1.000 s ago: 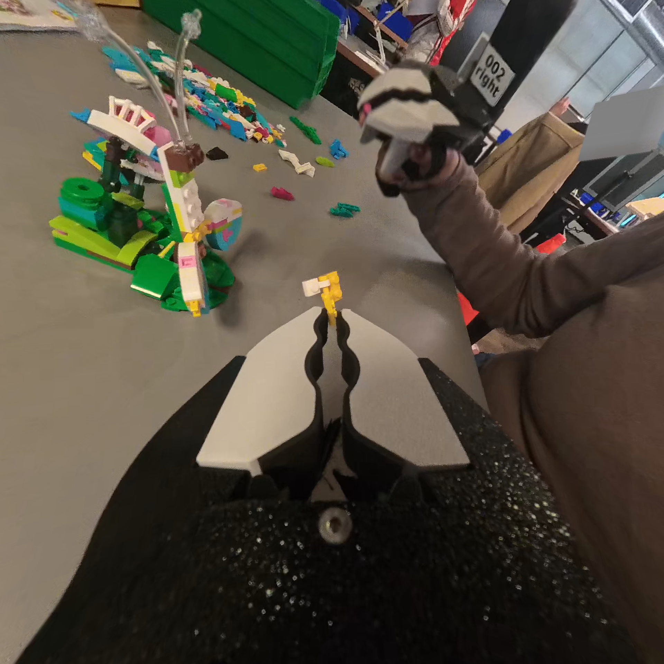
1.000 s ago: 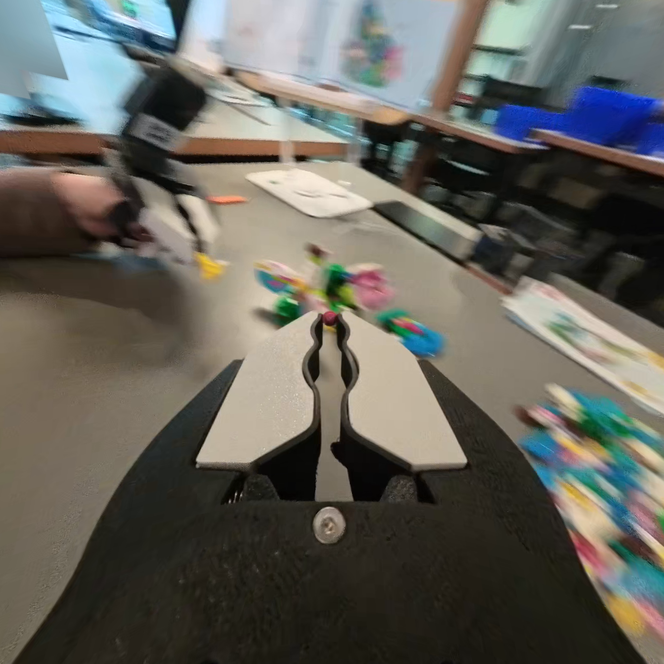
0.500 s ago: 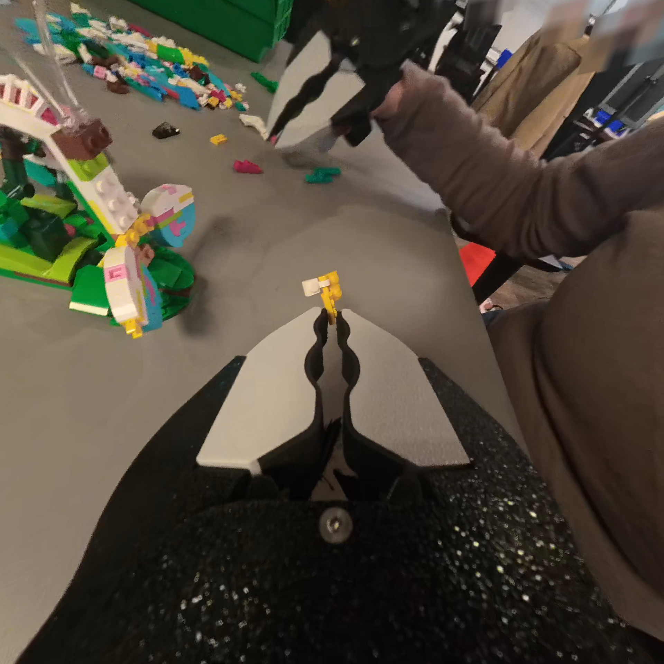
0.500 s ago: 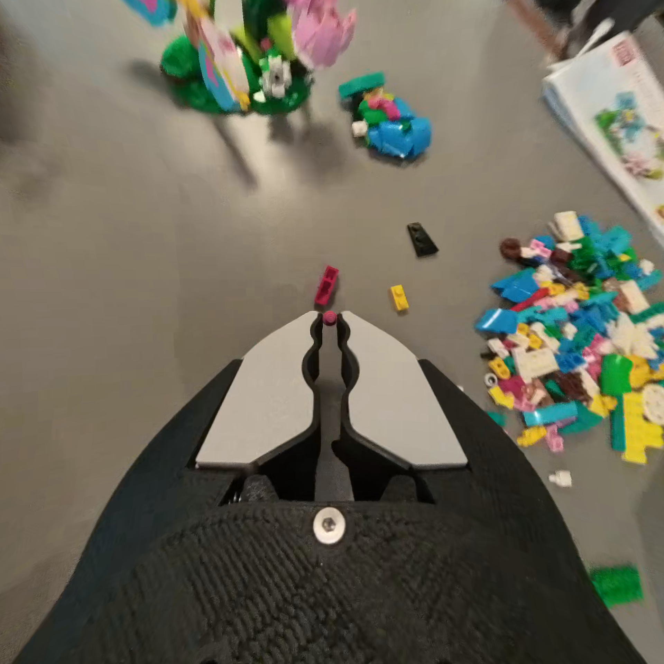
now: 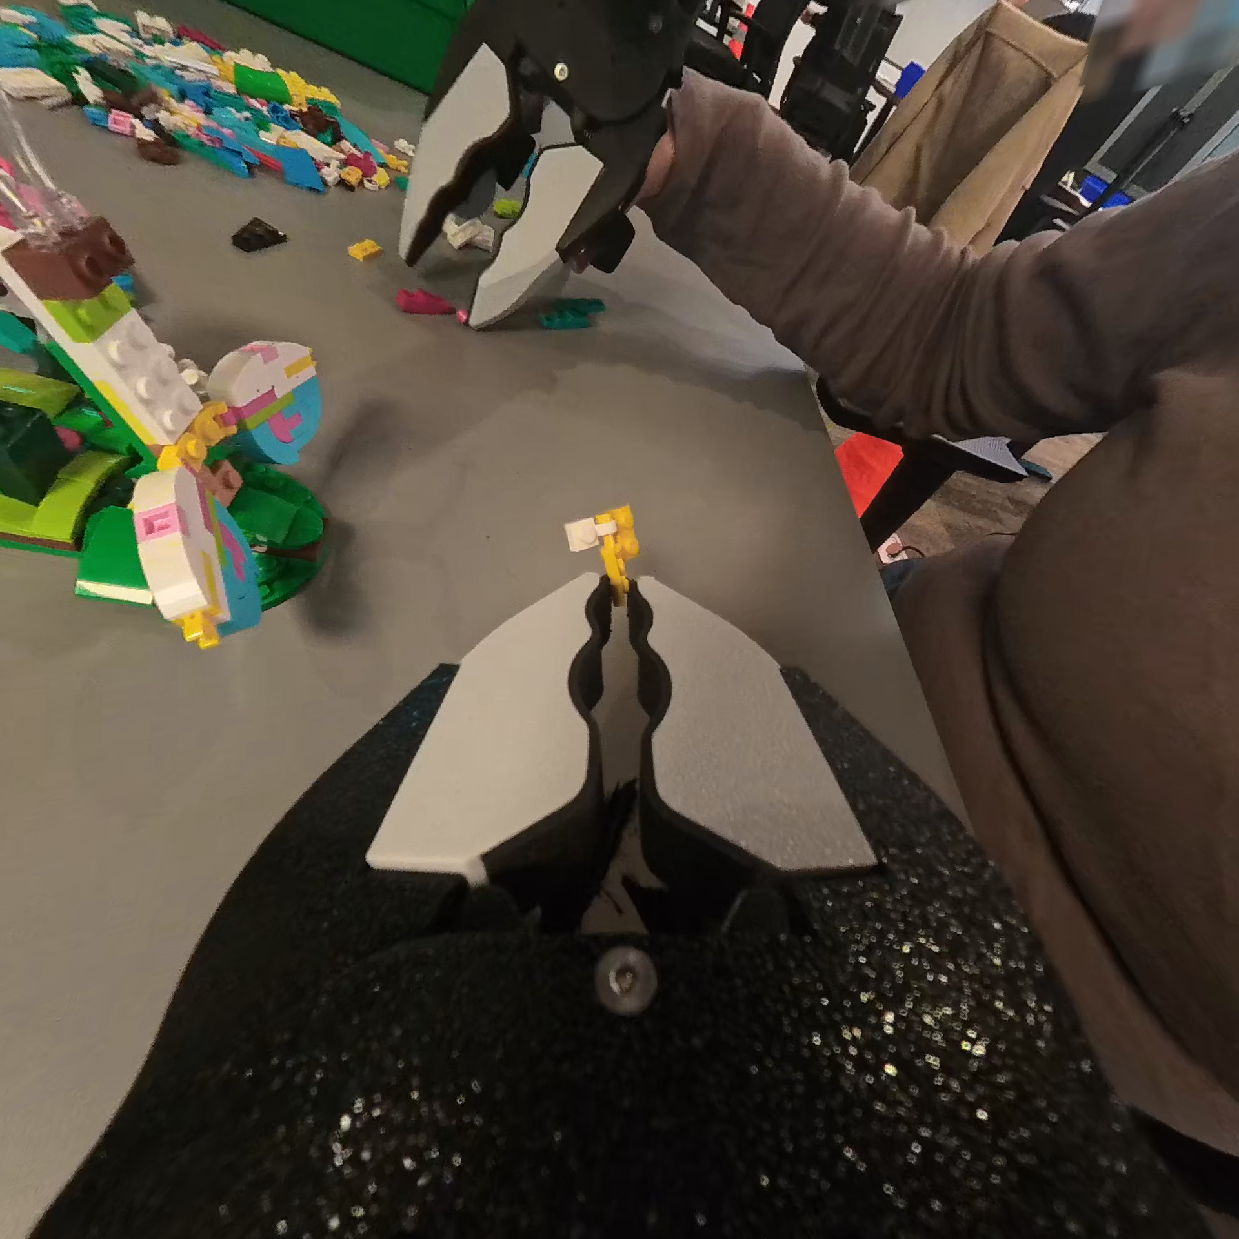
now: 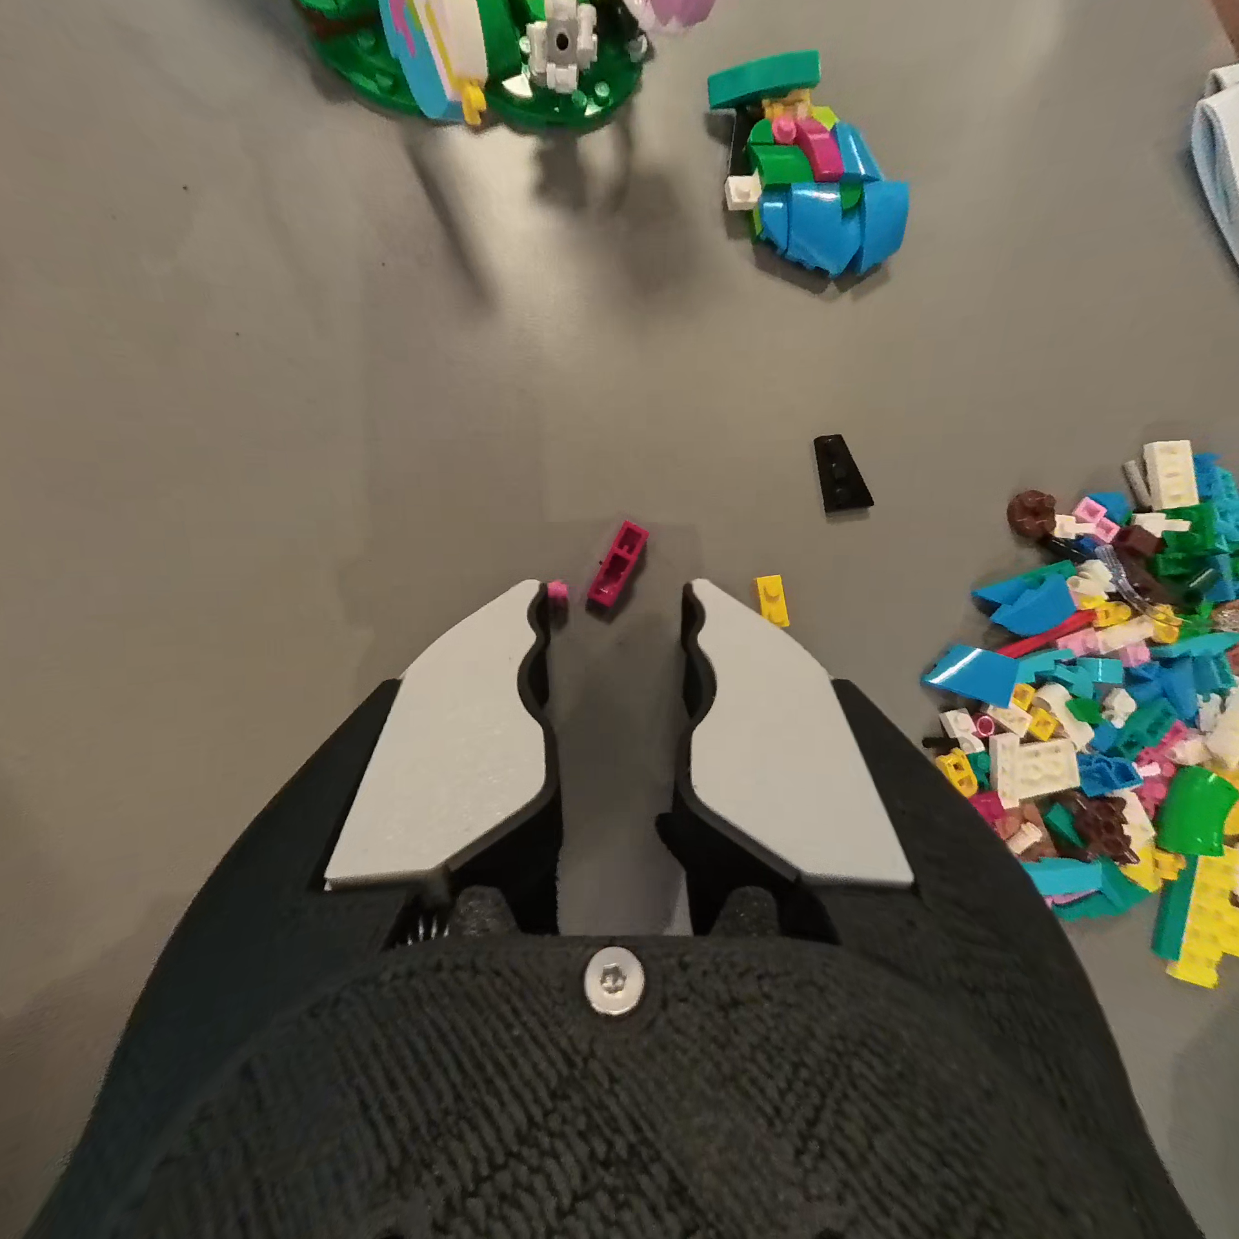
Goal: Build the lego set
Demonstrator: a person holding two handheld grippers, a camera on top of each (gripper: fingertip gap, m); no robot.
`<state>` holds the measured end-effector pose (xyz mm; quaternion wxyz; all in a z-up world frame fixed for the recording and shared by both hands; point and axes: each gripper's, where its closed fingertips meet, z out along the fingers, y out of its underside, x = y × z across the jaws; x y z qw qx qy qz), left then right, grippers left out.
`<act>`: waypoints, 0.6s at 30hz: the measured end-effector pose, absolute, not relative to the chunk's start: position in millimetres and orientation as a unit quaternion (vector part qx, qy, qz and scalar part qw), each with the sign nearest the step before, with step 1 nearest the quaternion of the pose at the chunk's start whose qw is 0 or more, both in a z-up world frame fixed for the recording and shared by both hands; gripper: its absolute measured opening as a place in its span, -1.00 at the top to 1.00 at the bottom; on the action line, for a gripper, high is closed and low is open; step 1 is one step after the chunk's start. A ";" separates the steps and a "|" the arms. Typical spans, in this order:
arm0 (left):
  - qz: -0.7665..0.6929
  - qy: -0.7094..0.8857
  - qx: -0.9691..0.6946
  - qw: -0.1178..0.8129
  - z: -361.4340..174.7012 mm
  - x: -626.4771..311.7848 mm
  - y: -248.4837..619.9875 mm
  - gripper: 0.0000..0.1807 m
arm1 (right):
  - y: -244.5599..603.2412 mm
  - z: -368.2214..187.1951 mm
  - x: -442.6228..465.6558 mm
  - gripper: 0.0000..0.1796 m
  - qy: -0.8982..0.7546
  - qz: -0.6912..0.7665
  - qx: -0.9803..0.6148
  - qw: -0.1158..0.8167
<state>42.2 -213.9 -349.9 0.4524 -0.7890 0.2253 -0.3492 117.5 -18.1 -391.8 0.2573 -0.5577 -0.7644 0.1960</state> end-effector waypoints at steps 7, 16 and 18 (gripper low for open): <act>-0.342 0.234 -0.793 0.446 -352.8 44.8 -215.1 0.95 | -14.0 -373.3 111.6 0.52 -0.748 0.195 -0.554 0.309; -0.300 0.265 -0.770 0.496 -342.4 46.3 -212.2 0.95 | -110.2 -301.5 81.4 0.59 -0.702 0.395 -0.481 0.345; -0.284 0.280 -0.764 0.507 -340.4 47.8 -212.4 0.95 | -151.8 -304.6 73.7 0.59 -0.714 0.447 -0.448 0.299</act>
